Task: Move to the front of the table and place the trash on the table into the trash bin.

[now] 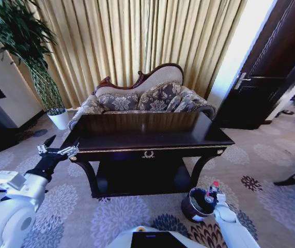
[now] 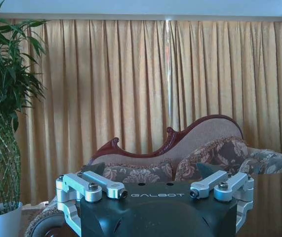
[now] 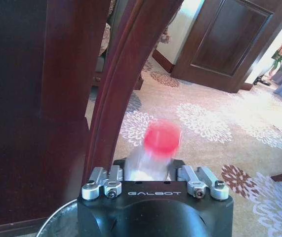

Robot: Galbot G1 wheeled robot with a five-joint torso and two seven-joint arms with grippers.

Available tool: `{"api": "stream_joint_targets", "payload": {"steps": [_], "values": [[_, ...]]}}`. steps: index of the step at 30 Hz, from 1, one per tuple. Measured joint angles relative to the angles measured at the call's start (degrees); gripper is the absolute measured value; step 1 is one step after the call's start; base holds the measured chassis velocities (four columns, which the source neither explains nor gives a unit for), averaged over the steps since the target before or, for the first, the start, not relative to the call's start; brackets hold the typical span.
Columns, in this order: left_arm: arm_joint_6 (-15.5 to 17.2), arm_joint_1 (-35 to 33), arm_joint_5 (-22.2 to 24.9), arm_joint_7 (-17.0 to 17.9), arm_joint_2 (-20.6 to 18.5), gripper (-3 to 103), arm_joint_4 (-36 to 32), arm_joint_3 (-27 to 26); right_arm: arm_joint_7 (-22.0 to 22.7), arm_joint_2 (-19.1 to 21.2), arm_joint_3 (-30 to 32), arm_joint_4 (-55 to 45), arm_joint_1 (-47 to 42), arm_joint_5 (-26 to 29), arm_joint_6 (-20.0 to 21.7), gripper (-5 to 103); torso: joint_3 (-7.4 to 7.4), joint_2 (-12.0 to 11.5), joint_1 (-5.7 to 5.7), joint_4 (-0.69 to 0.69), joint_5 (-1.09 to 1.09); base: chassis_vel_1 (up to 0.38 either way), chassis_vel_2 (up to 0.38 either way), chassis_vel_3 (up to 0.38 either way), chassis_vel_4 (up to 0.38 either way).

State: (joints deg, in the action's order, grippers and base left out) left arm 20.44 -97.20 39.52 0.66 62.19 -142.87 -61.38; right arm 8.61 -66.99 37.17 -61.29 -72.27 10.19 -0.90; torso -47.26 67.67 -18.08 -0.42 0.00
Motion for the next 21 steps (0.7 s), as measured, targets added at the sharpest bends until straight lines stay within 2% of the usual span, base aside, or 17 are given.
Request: {"api": "stream_joint_targets", "payload": {"steps": [1,4,5,7,9,10,11,13,14,15,21], "values": [[0.0,0.0,0.0,0.0,0.0,100,0.0,0.0,0.0,0.0,0.0,0.0,0.0,0.0,0.0,47,0.0,0.0,0.0,0.0,0.0,0.0,0.0,0.0,0.0],[0.0,0.1,0.0,0.0,-0.1,100,0.0,-0.2,0.1,-0.1,-0.1,-0.8,-0.1,-0.2,0.1,63,0.0,0.0,0.0,0.0,0.0,0.0,0.0,0.0,0.0],[0.0,0.1,0.0,0.0,-0.1,100,0.0,-0.2,0.1,-0.1,-0.1,-0.8,-0.1,-0.2,0.1,63,0.0,0.0,0.0,0.0,0.0,0.0,0.0,0.0,0.0],[0.0,0.1,0.0,0.1,-0.1,100,0.0,-0.2,0.3,-0.1,-0.1,-1.4,-0.1,-0.2,0.1,75,0.0,0.0,0.0,0.0,-0.01,0.0,0.0,0.0,0.0],[-0.1,0.1,0.0,0.1,-0.1,100,0.0,-0.2,0.3,-0.1,-0.1,-1.5,-0.2,-0.2,0.1,75,0.0,0.0,0.0,0.0,-0.01,0.0,0.0,0.0,0.0],[-0.1,0.0,0.0,0.1,-0.1,100,0.0,-0.2,0.3,-0.1,-0.1,-1.7,-0.2,-0.2,0.1,80,0.0,0.0,0.0,0.0,0.0,0.0,0.0,0.0,0.0],[-0.1,0.0,0.0,0.1,-0.1,100,0.0,-0.2,0.3,-0.1,-0.1,-1.7,-0.2,-0.2,0.1,80,0.0,0.0,0.0,0.0,0.0,0.0,0.0,0.0,0.0],[-0.1,0.0,0.0,0.1,-0.1,100,0.0,-0.2,0.3,0.0,0.0,-1.8,-0.3,-0.2,0.2,90,0.0,0.0,0.0,0.0,0.0,0.0,0.0,0.0,0.0],[-0.1,0.0,0.0,0.1,-0.1,100,0.0,-0.2,0.3,0.0,0.0,-1.8,-0.3,-0.2,0.2,90,0.0,0.0,0.0,0.0,0.0,0.0,0.0,0.0,0.0],[-0.1,0.1,0.0,0.1,-0.3,100,0.0,-0.2,0.3,0.1,0.0,-1.9,-0.4,0.0,0.2,98,0.0,0.0,0.0,0.0,0.0,0.0,0.0,0.0,0.0],[-0.1,0.1,0.1,0.1,-0.6,100,0.0,-0.1,0.3,0.1,0.1,-2.1,-0.7,0.4,0.3,100,0.0,0.0,0.0,0.0,-0.01,0.0,0.0,0.0,0.0]]}}
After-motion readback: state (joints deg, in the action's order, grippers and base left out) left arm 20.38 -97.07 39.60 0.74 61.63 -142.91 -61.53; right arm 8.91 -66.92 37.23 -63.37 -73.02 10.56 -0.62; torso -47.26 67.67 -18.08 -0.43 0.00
